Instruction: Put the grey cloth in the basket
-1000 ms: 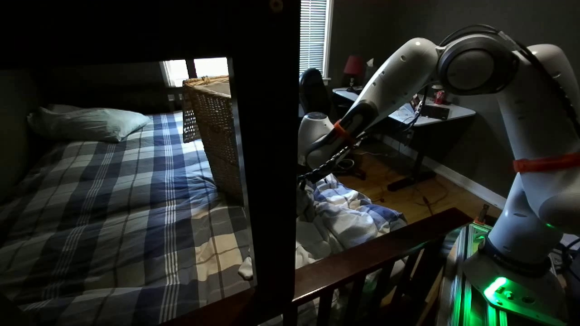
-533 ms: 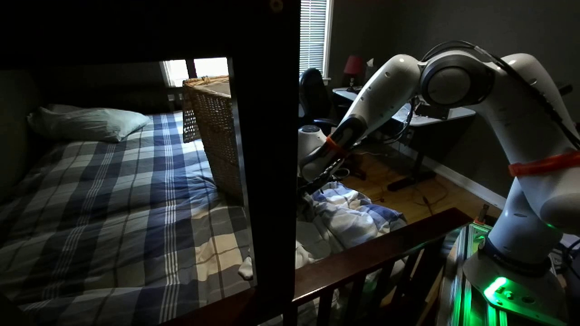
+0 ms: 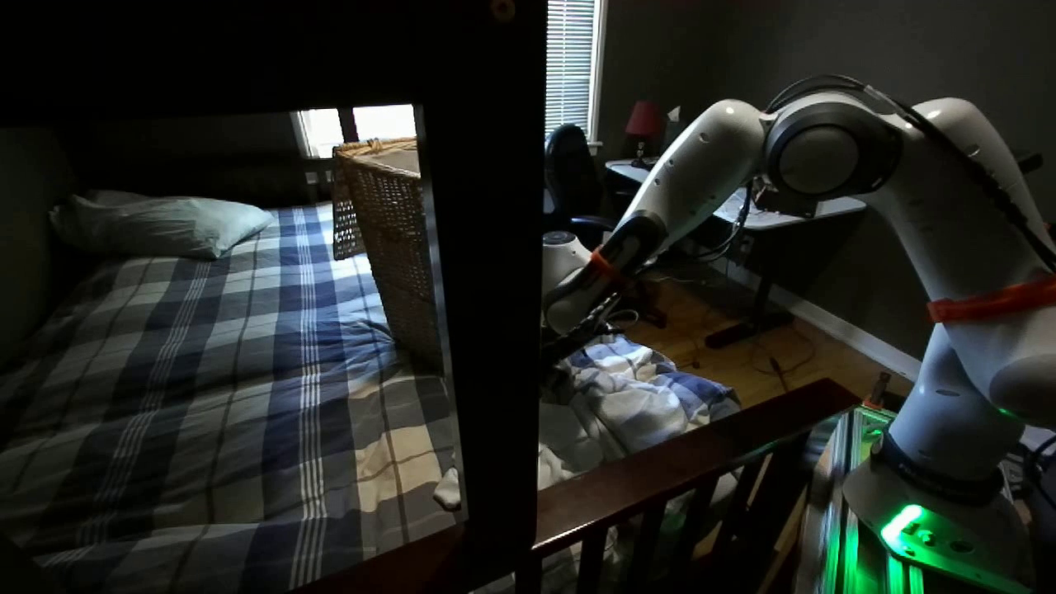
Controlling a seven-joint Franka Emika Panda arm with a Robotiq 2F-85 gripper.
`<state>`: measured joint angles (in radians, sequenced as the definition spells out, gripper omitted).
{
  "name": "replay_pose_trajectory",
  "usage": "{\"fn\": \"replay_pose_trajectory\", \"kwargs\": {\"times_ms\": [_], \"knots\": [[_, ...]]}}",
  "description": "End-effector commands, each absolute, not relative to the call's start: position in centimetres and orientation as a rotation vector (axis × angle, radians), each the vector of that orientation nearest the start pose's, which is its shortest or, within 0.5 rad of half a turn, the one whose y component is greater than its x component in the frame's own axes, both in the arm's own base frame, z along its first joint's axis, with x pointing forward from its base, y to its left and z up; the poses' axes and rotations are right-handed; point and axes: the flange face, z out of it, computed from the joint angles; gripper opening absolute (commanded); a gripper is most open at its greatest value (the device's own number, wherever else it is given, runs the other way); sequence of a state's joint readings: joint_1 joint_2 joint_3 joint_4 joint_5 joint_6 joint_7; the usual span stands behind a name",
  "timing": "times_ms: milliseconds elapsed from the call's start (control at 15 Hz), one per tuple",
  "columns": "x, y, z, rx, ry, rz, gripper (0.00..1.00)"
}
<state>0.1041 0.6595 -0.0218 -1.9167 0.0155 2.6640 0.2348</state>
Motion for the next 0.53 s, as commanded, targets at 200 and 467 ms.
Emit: {"fn": "replay_pose_trajectory", "kwargs": {"times_ms": [200,467], "knots": [[62.4,7.7,31.4,-3.02,0.342,-0.498,0.01],[61.8,8.1,43.2,-2.927,0.326,-0.888,0.01]]}}
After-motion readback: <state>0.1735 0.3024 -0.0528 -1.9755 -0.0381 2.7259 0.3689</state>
